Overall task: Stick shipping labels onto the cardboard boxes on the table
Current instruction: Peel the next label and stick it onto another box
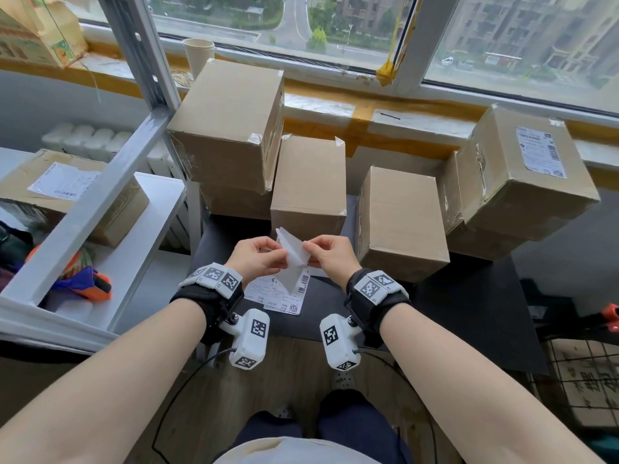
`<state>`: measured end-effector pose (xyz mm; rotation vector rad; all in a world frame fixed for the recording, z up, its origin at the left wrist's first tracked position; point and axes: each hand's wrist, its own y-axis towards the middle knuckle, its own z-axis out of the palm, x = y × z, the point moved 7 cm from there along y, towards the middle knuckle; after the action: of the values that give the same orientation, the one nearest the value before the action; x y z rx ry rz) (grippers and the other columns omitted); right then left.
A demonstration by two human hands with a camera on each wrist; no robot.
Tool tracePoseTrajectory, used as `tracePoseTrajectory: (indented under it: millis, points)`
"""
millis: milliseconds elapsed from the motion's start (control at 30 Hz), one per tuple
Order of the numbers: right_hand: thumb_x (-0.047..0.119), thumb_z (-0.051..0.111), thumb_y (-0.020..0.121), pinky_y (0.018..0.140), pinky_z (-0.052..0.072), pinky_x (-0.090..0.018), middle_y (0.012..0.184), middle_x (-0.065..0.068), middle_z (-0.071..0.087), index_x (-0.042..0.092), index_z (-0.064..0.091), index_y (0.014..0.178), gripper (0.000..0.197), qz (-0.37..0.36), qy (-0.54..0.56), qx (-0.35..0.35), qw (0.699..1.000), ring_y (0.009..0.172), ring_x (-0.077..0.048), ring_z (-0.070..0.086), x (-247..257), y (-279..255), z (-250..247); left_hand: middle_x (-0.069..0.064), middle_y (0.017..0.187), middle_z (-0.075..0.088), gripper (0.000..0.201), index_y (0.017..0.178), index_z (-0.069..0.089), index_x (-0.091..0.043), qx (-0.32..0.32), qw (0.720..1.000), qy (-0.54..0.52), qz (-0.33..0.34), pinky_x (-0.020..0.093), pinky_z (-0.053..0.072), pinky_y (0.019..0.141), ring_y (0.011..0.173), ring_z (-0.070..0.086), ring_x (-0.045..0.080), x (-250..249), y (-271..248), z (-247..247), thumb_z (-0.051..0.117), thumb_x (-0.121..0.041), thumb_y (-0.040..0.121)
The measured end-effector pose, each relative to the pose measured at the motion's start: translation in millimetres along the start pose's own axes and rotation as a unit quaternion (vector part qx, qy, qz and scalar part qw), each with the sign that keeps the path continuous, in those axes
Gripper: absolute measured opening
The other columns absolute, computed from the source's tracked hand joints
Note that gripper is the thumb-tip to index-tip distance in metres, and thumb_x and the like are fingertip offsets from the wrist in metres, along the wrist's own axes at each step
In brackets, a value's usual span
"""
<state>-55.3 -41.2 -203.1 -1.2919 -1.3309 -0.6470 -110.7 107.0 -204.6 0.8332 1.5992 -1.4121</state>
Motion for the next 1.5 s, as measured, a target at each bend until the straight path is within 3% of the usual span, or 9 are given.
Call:
tracePoseTrajectory:
  millis: [133, 267, 333, 467, 633, 967, 1100, 1233, 1500]
  points:
    - [0.009, 0.059, 0.09, 0.08, 0.055, -0.04, 0.08, -0.011, 0.062, 0.01, 0.062, 0.072, 0.018, 0.009, 0.037, -0.06, 0.997, 0.081, -0.024, 0.059, 1, 2, -25, 0.011, 0.072, 0.066, 0.006, 0.077, 0.064, -0.006, -0.046, 0.998, 0.04, -0.016, 0.011, 0.053, 0.056, 0.052, 0.066, 0.003, 11, 6, -9, 0.065, -0.004, 0.083]
    - [0.013, 0.058, 0.091, 0.077, 0.058, -0.042, 0.079, -0.01, 0.063, 0.013, 0.061, 0.07, 0.021, 0.016, 0.053, -0.121, 0.991, 0.082, -0.026, 0.063, -2, 8, -58, 0.011, 0.068, 0.064, 0.012, 0.07, 0.065, -0.006, -0.092, 0.992, 0.078, -0.043, 0.009, 0.05, 0.049, 0.06, 0.064, 0.012, 23, 13, -14, 0.063, -0.002, 0.081]
    - [0.014, 0.058, 0.091, 0.074, 0.059, -0.041, 0.08, -0.011, 0.065, 0.015, 0.06, 0.07, 0.021, 0.017, 0.05, -0.152, 0.987, 0.078, -0.027, 0.066, -3, 12, -75, 0.01, 0.066, 0.064, 0.01, 0.071, 0.067, -0.004, -0.109, 0.988, 0.093, -0.057, 0.013, 0.052, 0.054, 0.063, 0.063, 0.015, 29, 16, -15, 0.063, -0.002, 0.08]
    - [0.015, 0.058, 0.092, 0.061, 0.058, -0.03, 0.084, -0.013, 0.066, 0.017, 0.059, 0.072, 0.02, 0.014, 0.038, -0.212, 0.976, 0.065, -0.02, 0.065, 1, 14, -103, 0.009, 0.062, 0.067, 0.016, 0.06, 0.066, -0.009, -0.137, 0.979, 0.123, -0.086, 0.035, 0.056, 0.077, 0.071, 0.065, 0.022, 40, 23, -16, 0.063, -0.004, 0.075]
    - [0.014, 0.056, 0.093, 0.055, 0.058, -0.023, 0.079, -0.005, 0.063, 0.008, 0.06, 0.088, 0.01, 0.012, 0.041, -0.267, 0.963, 0.062, -0.015, 0.065, 5, 13, -130, 0.004, 0.055, 0.067, 0.018, 0.054, 0.068, -0.01, -0.166, 0.969, 0.148, -0.111, 0.033, 0.057, 0.077, 0.062, 0.062, 0.018, 46, 29, -10, 0.061, -0.006, 0.071]
    - [0.017, 0.053, 0.095, 0.061, 0.06, -0.027, 0.088, -0.012, 0.067, 0.009, 0.058, 0.092, 0.01, 0.0, 0.063, -0.3, 0.952, 0.069, -0.021, 0.069, 2, 6, -151, 0.014, 0.069, 0.071, 0.015, 0.07, 0.072, 0.002, -0.175, 0.952, 0.205, -0.147, 0.029, 0.052, 0.072, 0.076, 0.069, 0.025, 42, 41, 4, 0.066, -0.012, 0.072]
    - [0.015, 0.051, 0.096, 0.057, 0.058, -0.023, 0.084, -0.01, 0.066, 0.008, 0.058, 0.09, 0.011, -0.012, 0.078, -0.316, 0.945, 0.067, -0.021, 0.068, 5, 2, -158, 0.015, 0.072, 0.072, 0.016, 0.07, 0.072, 0.003, -0.168, 0.952, 0.213, -0.142, 0.031, 0.054, 0.073, 0.076, 0.069, 0.026, 38, 47, 12, 0.068, -0.012, 0.072]
    - [0.014, 0.05, 0.096, 0.061, 0.06, -0.028, 0.094, -0.016, 0.067, 0.009, 0.058, 0.09, 0.011, -0.004, 0.064, -0.334, 0.94, 0.074, -0.028, 0.07, 3, -2, -165, 0.015, 0.068, 0.071, 0.015, 0.07, 0.073, 0.001, -0.169, 0.952, 0.215, -0.134, 0.029, 0.052, 0.069, 0.068, 0.064, 0.025, 36, 49, 17, 0.066, -0.012, 0.071]
    - [0.012, 0.047, 0.096, 0.064, 0.06, -0.035, 0.099, -0.023, 0.067, 0.007, 0.056, 0.093, 0.01, 0.022, 0.094, -0.362, 0.927, 0.072, -0.03, 0.069, -6, -4, -180, 0.015, 0.077, 0.072, 0.012, 0.068, 0.073, -0.001, -0.187, 0.945, 0.23, -0.139, 0.031, 0.052, 0.073, 0.083, 0.067, 0.029, 48, 44, -1, 0.064, -0.009, 0.07]
